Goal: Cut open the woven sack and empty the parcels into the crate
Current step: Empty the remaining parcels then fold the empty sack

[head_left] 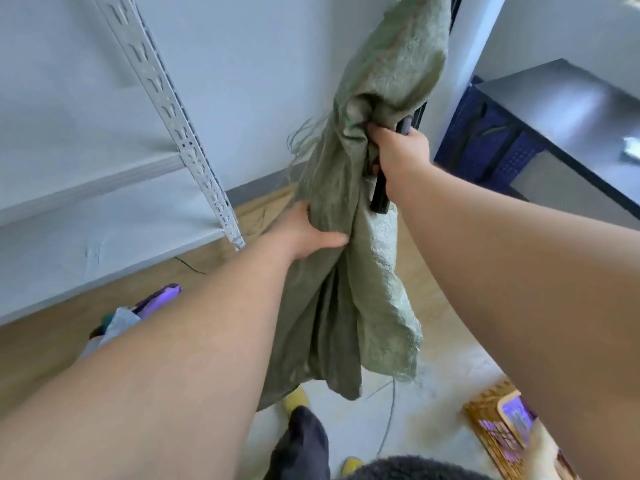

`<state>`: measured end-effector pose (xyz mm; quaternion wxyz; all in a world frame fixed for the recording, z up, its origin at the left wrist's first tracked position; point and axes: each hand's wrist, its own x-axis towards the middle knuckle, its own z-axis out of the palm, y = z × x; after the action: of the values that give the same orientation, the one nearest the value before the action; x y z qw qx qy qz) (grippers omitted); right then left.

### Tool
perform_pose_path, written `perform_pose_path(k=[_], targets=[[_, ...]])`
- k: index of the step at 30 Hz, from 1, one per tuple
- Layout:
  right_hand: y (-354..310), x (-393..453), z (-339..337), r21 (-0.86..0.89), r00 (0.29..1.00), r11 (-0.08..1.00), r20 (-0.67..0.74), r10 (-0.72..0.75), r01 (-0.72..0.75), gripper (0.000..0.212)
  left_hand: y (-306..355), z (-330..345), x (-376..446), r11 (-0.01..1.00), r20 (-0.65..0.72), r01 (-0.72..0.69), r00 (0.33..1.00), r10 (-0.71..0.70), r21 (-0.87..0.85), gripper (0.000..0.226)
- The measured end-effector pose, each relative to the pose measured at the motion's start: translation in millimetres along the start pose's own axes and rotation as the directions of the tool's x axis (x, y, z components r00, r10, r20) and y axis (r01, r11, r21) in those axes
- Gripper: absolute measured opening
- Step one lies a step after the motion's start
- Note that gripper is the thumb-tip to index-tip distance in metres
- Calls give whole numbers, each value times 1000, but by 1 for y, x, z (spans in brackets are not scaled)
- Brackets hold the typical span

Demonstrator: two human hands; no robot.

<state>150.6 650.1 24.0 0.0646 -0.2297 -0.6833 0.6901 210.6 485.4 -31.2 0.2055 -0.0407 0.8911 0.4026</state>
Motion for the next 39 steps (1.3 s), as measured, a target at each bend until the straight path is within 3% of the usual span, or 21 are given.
perform_pose_path(k=[2, 3, 5, 7, 9, 11, 15, 17, 19, 21, 23, 26, 28, 29, 30, 32, 33, 35, 36, 38, 39], targets=[[-2, 16, 11, -12, 1000, 1000, 12, -7, 8, 13, 6, -2, 21, 1000, 55, 0, 999, -2, 22, 98], [-4, 24, 15, -7, 1000, 1000, 9, -5, 5, 13, 9, -5, 34, 999, 44, -14, 999, 12, 48, 87], [-13, 44, 22, 11, 1000, 1000, 0, -6, 6, 14, 18, -13, 64, 994, -74, -51, 996, 58, 96, 47], [-22, 67, 28, -29, 1000, 999, 8, -27, 27, 16, 29, -26, 90, 998, -168, -15, 986, 3, -67, 15], [-28, 91, 36, -113, 999, 993, 23, -29, 31, 31, 40, -40, 112, 910, -98, 33, 992, -81, -413, 11], [-35, 111, 43, -181, 1000, 983, -19, -10, 7, 58, 57, -51, 133, 785, -2, 45, 998, -58, -617, 11], [-42, 146, 50, -256, 973, 966, -230, -15, -46, 87, 92, -66, 176, 713, -39, -5, 999, -31, -701, 10], [-42, 158, 50, -263, 972, 964, -235, -13, -51, 92, 103, -74, 194, 693, -88, -3, 992, -87, -721, 10], [-39, 167, 50, -283, 982, 957, -186, 16, -69, 93, 106, -81, 208, 646, -129, 20, 975, -182, -763, 11], [-33, 173, 52, -283, 993, 955, -102, 58, -85, 90, 106, -86, 218, 526, -156, 19, 946, -286, -850, 13], [-23, 174, 58, -276, 987, 958, 108, 115, -81, 80, 106, -93, 225, 412, -171, -12, 921, -351, -911, 18], [-4, 172, 78, -317, 893, 948, 414, 177, -41, 70, 114, -99, 229, 275, -148, -76, 957, -251, -958, 14], [9, 177, 87, -312, 922, 950, 371, 111, 12, 50, 121, -96, 227, 204, -106, -80, 987, -122, -976, 12], [13, 182, 88, -311, 951, 950, 300, 71, 28, 35, 121, -92, 228, 252, -105, -82, 991, -79, -964, 12], [16, 188, 85, -309, 973, 951, 224, 56, 16, 20, 119, -87, 228, 382, -136, -100, 988, -67, -919, 19], [18, 200, 75, -256, 987, 965, 132, 88, -51, 11, 101, -76, 224, 732, -267, -118, 960, -90, -671, 55], [18, 207, 71, -208, 984, 974, 129, 121, -92, 13, 89, -66, 220, 858, -329, -78, 938, -110, -508, 78], [13, 219, 67, -173, 964, 972, 183, 191, -160, 15, 63, -38, 210, 944, -261, 51, 955, -141, -326, 113], [9, 223, 66, -192, 948, 964, 226, 224, -182, 31, 54, -17, 204, 954, -161, 112, 974, -161, -277, 121], [3, 230, 67, -220, 925, 958, 291, 244, -184, 47, 45, 29, 198, 970, -49, 194, 978, -204, -149, 111], [2, 236, 67, -226, 923, 957, 297, 243, -179, 48, 42, 50, 199, 969, -63, 216, 972, -225, -121, 91]])
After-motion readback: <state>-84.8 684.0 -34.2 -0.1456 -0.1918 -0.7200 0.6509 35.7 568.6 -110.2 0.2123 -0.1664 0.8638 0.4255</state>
